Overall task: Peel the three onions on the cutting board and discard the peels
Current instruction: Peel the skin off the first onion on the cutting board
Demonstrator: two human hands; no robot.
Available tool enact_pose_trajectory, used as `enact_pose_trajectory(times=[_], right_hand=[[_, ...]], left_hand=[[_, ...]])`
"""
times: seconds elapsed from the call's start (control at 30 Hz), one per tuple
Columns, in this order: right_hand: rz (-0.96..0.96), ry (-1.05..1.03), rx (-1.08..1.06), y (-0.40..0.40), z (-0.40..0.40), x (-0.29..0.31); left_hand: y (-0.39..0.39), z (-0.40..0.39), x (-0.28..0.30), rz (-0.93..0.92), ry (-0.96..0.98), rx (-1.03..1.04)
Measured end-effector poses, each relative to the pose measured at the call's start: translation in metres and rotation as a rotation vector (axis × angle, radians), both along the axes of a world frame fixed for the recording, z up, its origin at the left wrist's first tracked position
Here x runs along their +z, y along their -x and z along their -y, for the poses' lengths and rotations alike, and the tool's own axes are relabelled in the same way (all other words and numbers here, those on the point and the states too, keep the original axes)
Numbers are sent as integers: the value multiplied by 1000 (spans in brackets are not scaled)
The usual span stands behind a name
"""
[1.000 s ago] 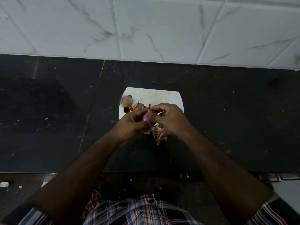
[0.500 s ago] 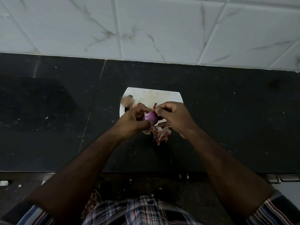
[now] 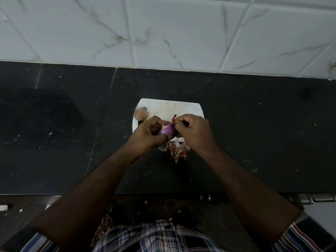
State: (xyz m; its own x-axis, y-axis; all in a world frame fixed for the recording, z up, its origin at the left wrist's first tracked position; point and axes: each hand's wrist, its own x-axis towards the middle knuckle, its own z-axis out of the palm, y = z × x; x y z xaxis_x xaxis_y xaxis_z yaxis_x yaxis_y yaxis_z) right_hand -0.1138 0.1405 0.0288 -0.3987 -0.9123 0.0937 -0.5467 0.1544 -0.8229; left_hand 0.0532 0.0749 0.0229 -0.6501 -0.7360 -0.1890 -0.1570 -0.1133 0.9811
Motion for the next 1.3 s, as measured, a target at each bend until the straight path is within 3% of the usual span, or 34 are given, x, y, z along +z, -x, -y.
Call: enact_pose_trajectory(times=[0.07, 0.2, 0.4, 0.6, 0.73, 1.1, 1.17, 1.3], right_hand=[[41, 4, -12, -1, -1, 0], [-128, 13, 50, -6, -4, 0], [-136, 24, 43, -3, -2, 0], [92, 2, -25, -1, 1, 2], [-110, 26, 10, -7, -2, 5], [-169, 8, 34, -4, 2, -3], [-78, -11, 6, -1, 3, -5], [345, -42, -35, 4, 2, -2]], left_hand=[[0, 1, 0, 8, 10, 4], [0, -1, 0, 12, 44, -1], [0, 0, -3, 15, 54, -8], [-1, 3, -2, 19, 22, 20], [1, 4, -4, 37, 59, -6], [0, 0, -10, -11, 75, 5], [-2, 1, -11, -27, 49, 10], [-5, 5, -13, -8, 10, 15]])
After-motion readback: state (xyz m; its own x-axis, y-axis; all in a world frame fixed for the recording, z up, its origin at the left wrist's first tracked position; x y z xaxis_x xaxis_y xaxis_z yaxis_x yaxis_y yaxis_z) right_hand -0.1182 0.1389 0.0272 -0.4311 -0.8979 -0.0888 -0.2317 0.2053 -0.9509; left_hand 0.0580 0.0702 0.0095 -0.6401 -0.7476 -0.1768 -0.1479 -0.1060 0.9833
